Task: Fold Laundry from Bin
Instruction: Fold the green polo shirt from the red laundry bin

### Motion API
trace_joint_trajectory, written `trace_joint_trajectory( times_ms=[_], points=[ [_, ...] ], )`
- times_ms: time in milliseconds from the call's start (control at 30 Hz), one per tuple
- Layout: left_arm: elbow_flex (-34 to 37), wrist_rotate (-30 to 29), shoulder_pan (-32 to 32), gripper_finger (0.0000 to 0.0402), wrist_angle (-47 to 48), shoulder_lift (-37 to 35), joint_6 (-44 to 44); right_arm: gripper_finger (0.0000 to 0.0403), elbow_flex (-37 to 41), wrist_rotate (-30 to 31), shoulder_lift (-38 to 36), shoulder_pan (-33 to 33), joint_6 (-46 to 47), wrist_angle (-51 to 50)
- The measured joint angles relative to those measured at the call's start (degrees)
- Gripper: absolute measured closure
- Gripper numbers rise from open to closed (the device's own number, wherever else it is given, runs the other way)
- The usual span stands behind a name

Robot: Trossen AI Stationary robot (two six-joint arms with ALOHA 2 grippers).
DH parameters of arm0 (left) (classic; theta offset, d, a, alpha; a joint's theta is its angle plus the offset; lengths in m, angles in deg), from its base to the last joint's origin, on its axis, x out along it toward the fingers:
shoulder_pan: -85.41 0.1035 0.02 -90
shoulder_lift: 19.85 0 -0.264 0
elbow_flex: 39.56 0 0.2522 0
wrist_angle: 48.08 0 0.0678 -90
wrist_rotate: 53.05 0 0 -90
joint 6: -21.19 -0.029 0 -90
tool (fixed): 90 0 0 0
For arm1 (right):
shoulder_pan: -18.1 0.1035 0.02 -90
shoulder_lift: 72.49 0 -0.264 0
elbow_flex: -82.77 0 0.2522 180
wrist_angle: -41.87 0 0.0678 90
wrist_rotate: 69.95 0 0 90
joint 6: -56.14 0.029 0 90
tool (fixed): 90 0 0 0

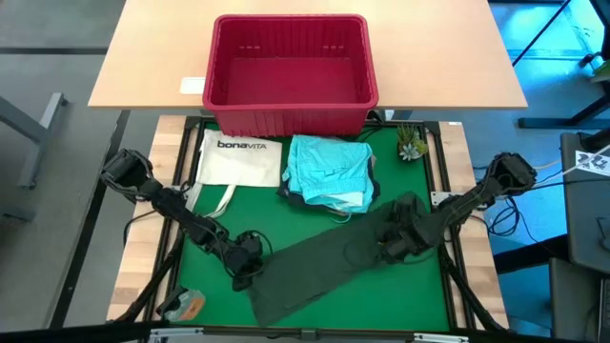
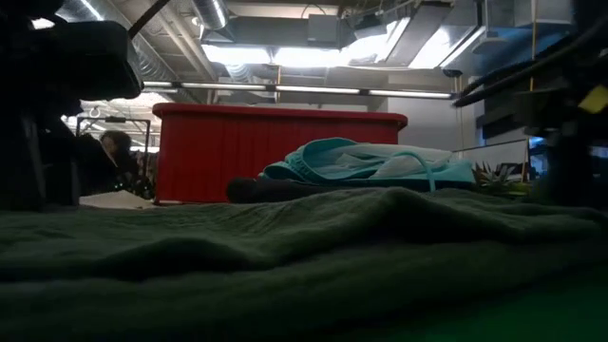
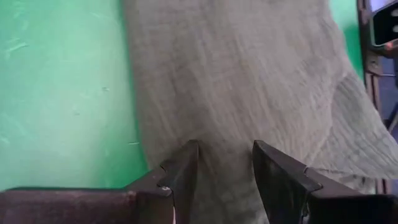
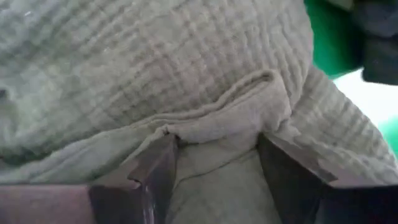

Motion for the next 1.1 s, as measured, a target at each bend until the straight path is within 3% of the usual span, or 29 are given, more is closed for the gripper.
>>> trace_joint_trajectory(
  times_ms=[433, 567, 867, 1100],
  points=[
    [0.0, -0.8, -1.0, 0.0254, -4.0, 0.0, -0.2, 0.0178, 0.0, 1.0, 0.0, -11.6, -17.9, 0.0],
    [0.0, -1.9, -1.0, 0.0254, -5.3, 0.0, -0.2, 0.0178, -1.5, 1.0, -0.5, -11.8, -18.1, -1.7],
    [0.0, -1.8, -0.7, 0.0269, -6.8, -1.3, -0.3, 0.0178, -13.4, 0.9, -2.1, -11.7, -16.5, -17.1],
    [0.0, -1.0, 0.8, 0.0282, -7.0, -3.6, -4.4, 0.0178, -20.7, -6.5, -2.1, -11.7, -15.7, -8.5]
  ],
)
